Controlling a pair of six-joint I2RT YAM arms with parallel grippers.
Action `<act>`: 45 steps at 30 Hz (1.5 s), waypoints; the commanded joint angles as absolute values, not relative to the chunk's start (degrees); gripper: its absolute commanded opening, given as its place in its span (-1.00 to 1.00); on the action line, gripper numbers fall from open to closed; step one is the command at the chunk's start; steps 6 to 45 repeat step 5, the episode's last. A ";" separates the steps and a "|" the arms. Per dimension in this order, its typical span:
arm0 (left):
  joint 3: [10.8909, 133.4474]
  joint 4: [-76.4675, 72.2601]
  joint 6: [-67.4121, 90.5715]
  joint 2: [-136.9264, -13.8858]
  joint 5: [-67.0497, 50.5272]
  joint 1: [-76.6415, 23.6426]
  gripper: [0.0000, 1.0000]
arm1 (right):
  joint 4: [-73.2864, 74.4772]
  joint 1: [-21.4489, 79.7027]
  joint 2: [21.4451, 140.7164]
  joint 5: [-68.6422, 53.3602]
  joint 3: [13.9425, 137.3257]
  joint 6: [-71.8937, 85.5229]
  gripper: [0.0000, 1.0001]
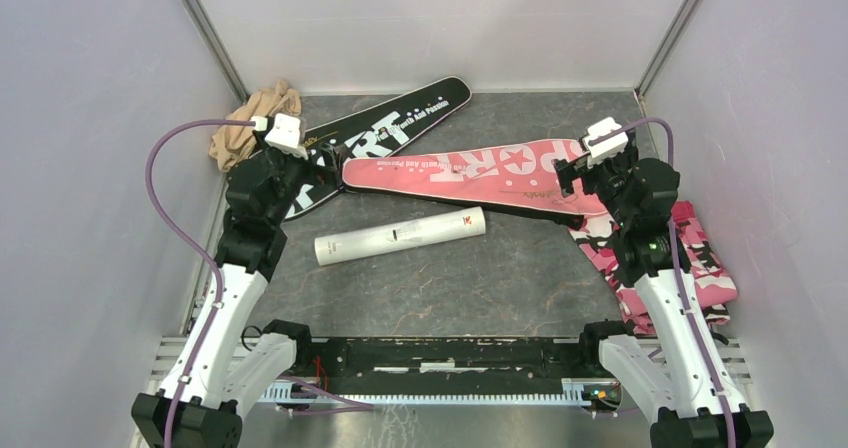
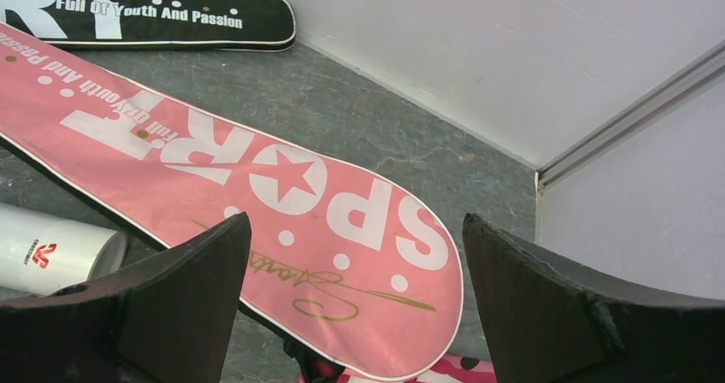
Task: Pack up the badminton gear
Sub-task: Reset both arms
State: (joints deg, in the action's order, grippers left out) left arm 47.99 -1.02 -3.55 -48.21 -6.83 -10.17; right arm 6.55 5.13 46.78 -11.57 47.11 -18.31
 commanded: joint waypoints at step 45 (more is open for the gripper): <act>48.95 -1.26 -0.66 -48.26 -8.20 -9.51 1.00 | 5.18 4.63 46.37 -12.17 47.00 -18.55 0.96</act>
